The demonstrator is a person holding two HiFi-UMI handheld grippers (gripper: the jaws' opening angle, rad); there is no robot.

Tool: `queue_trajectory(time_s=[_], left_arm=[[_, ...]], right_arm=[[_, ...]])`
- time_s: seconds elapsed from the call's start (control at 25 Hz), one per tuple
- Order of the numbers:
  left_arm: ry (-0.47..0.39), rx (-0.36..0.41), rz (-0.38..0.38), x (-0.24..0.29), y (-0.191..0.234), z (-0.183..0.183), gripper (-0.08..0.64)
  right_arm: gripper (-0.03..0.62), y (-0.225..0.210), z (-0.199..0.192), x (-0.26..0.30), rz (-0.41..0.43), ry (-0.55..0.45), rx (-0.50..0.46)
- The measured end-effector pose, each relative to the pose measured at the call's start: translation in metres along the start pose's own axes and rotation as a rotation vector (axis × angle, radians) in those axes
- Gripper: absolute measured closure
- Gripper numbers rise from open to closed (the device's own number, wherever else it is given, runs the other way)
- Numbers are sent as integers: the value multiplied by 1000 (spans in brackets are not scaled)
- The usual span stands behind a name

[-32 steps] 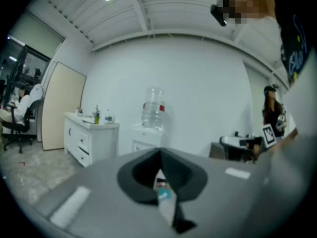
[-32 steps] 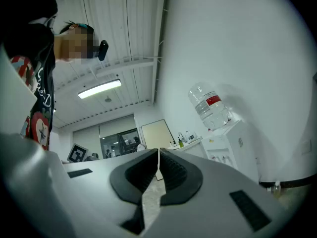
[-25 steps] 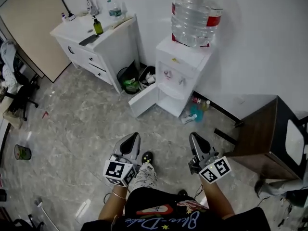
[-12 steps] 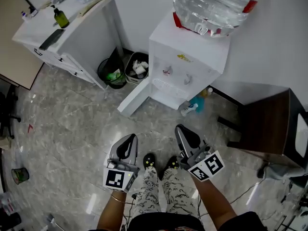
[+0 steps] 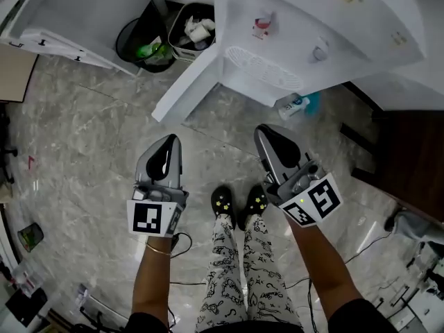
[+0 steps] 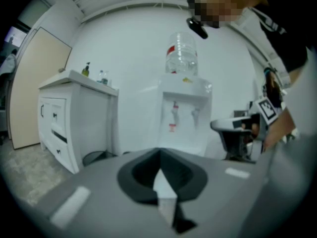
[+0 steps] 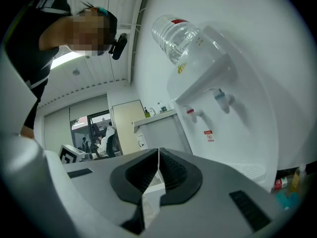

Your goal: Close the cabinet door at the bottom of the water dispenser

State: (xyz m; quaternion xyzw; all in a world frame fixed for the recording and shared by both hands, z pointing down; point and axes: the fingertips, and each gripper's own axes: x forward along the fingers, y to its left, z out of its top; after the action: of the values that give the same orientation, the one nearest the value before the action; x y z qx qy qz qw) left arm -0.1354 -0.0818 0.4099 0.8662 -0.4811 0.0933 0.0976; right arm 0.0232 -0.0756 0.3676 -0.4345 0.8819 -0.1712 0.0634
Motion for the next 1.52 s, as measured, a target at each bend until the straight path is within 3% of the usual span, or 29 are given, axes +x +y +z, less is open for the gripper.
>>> queue_trajectory(time_s=[0.2,0.4,0.64,0.8,1.0,1.2,1.32,1.52], left_arm=[[39,17,37,28,55,-44,558],[72,40,108,34,112,-85,558],[196,53,161,46,155,-147,558],[223,25,160,57,163,-169,561],[279,77,111,67,169,-183,561],[256,20,90,67,159,-185,563],[248,23,47,70,140,-185,563],[238,32,-90,82,76,-187,561]], right_arm=[[575,-8,-39,17,17,14,41],[575,1,-50,39,75,17,62],[575,6,-62,65,137,59,36],[575,-2,-78,75,135,100,2],[575,-20,-100,78,105,132,-1],[575,-40,-130,70,55,169,28],[575,-55,-135,62,14,171,53],[575,-66,-128,41,-13,159,34]])
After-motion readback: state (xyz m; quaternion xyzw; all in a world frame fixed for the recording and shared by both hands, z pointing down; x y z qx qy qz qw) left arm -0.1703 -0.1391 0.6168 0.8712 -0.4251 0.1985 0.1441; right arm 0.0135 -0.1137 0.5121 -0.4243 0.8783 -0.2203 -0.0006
